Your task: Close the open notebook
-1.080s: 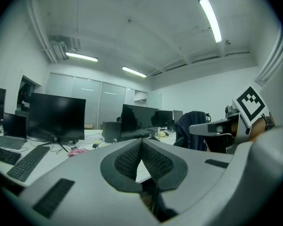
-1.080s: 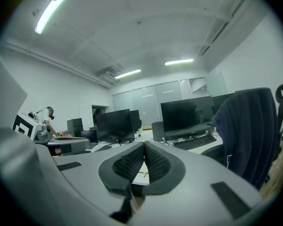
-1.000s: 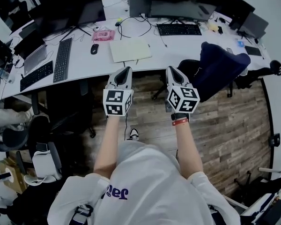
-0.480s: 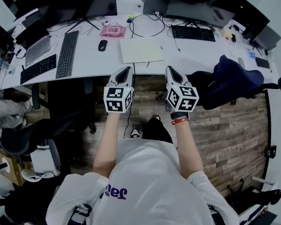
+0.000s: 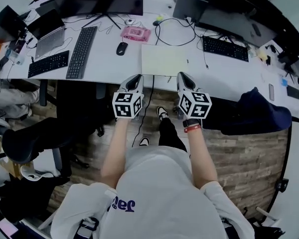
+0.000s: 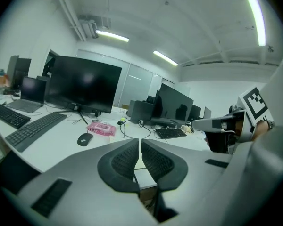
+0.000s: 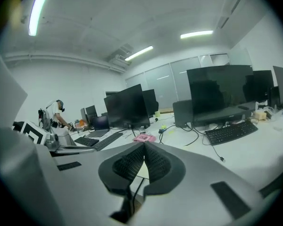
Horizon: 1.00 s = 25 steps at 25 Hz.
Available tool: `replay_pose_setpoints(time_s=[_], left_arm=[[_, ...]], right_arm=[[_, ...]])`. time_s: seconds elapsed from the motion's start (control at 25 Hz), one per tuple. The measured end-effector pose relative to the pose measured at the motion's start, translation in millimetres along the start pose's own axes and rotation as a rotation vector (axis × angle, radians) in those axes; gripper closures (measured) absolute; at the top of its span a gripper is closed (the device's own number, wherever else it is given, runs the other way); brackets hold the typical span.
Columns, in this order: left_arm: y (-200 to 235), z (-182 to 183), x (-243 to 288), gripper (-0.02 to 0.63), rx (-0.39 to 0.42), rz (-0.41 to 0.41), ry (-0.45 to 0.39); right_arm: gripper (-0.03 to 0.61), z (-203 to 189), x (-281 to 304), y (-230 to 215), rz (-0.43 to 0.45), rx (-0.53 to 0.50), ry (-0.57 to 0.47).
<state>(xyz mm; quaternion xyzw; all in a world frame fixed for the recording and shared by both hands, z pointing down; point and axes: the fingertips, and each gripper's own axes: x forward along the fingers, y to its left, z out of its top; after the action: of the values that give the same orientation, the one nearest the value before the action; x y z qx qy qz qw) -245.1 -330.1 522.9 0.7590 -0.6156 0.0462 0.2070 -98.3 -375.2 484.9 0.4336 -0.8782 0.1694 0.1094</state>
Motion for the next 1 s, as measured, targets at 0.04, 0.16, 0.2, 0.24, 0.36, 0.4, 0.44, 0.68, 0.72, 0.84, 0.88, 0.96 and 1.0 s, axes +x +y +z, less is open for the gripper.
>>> replay_pose_setpoints(time_s=[0.04,0.16,0.2,0.24,0.36,0.4,0.44,0.68,0.72,0.84,0.88,0.96,1.0], left_arm=[[5.9,-2.4,8.4,0.594,-0.022,0.008,0.009],[22.6,-9.1,32.2,0.591,-0.061,0.037,0.035],[27.9,-11.4,40.0,0.58,-0.068,0.046,0.045],[32.7,-14.1,47.4,0.566,-0.075,0.054,0.057],[44.0,-24.9,66.8,0.548,-0.106,0.065,0.089],[46.6,-29.1,72.6,0.534,-0.117,0.064,0.099],[49.0,-33.7,77.9,0.528,-0.124,0.064,0.109],[57.7,-63.7,108.6,0.474,-0.195,0.078,0.177],[58.1,-68.6,113.5,0.471,-0.2,0.082,0.187],[60.4,-82.2,126.0,0.451,-0.225,0.092,0.207],[61.5,-86.1,129.4,0.439,-0.237,0.096,0.213],[64.3,-93.0,135.8,0.414,-0.264,0.102,0.222],[66.3,-96.5,139.1,0.407,-0.278,0.106,0.226]], right_arm=[[0.578,-0.7,11.2,-4.1,0.011,-0.001,0.013],[0.578,-3.0,39.9,-16.1,0.033,0.01,0.047],[0.578,-4.2,48.3,-19.1,0.041,0.016,0.06],[0.578,-5.7,55.9,-21.6,0.048,0.022,0.072],[0.578,-11.9,75.3,-26.9,0.064,0.035,0.102],[0.578,-14.2,80.8,-28.1,0.068,0.037,0.111],[0.578,-16.4,85.8,-29.1,0.072,0.037,0.12],[0.578,-28.0,105.3,-40.4,0.085,0.077,0.163],[0.578,-29.3,107.5,-42.9,0.085,0.093,0.164],[0.578,-34.4,113.2,-49.3,0.082,0.103,0.176],[0.578,-36.4,114.7,-51.4,0.081,0.102,0.182],[0.578,-40.1,117.3,-55.0,0.079,0.109,0.193],[0.578,-41.7,118.6,-56.3,0.079,0.115,0.197]])
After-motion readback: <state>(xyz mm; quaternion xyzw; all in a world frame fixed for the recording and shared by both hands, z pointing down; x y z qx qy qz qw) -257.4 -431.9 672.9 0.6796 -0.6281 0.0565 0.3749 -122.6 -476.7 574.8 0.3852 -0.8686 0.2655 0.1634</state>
